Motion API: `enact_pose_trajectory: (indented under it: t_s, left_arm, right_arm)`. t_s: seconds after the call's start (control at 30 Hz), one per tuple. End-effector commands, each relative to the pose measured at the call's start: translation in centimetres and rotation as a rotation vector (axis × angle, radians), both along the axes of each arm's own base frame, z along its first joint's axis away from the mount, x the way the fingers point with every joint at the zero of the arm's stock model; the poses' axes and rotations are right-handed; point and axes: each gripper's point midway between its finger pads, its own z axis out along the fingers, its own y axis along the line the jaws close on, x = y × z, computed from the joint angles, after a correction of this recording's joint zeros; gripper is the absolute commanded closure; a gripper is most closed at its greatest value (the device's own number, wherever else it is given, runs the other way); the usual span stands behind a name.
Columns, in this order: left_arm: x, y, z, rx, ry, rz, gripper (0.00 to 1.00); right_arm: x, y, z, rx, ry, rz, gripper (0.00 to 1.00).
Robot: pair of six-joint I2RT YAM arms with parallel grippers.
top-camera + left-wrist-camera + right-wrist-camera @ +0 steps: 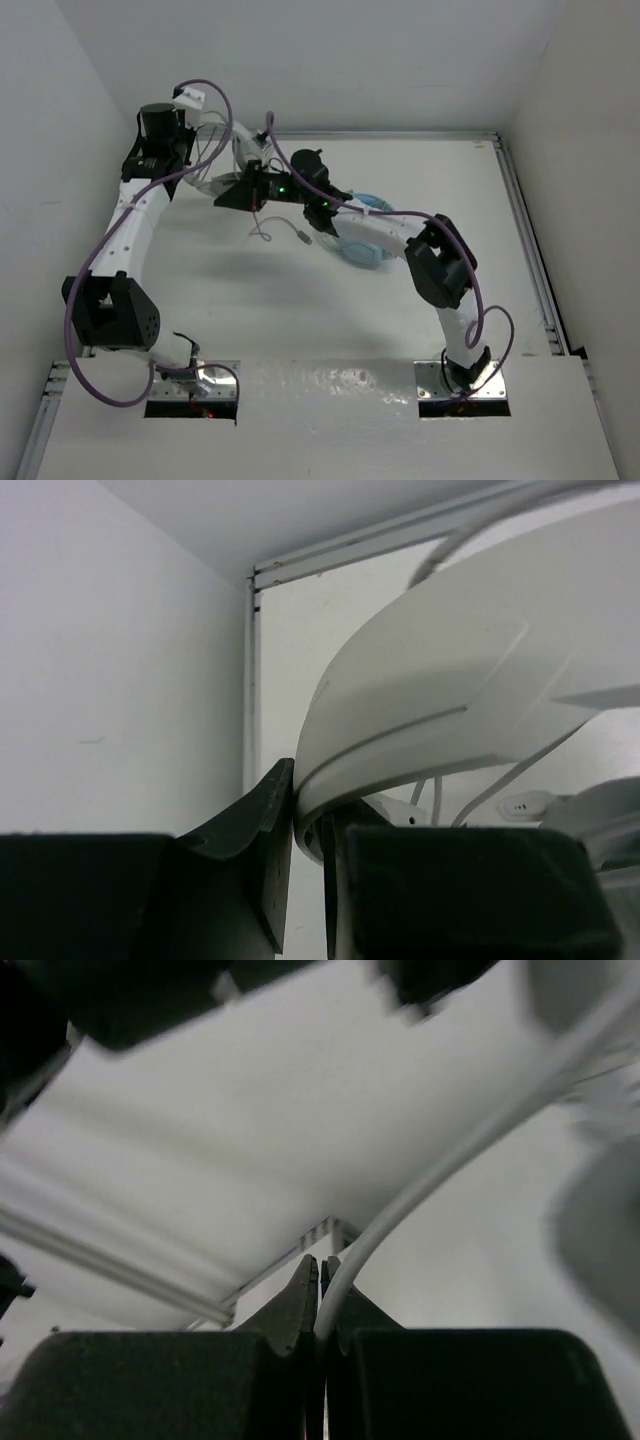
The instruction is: Wrap the headphones
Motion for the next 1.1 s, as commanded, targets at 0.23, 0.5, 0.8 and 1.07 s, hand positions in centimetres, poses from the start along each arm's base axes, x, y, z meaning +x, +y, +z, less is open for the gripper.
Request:
enact_pose_trajectory:
  t_s: [0.23, 0.5, 0.8, 1.07]
  left_arm:
    - [-1.0, 1.9, 1.6, 0.240, -0.062, -0.015, 1.00]
    - [-0.8, 0.3, -1.3, 0.351, 0.014, -0.069, 1.00]
    - [-0.1, -2.9, -5.2, 0.250, 0.126, -0.171, 1.00]
    - [4.5, -4.8, -4.3, -0.149, 0.136, -0.108, 1.00]
  right_arm:
    - [9.9, -13.3, 12.1, 0.188, -0.186, -0.408, 1.00]
    - [11.4, -15.4, 15.5, 0.185, -0.267, -0.465, 1.00]
    - [10.4, -17.0, 17.2, 0.201, -0.295, -0.482, 1.00]
    - [-0.1, -7.0, 14.7, 0.212, -0.295, -0.104, 1.00]
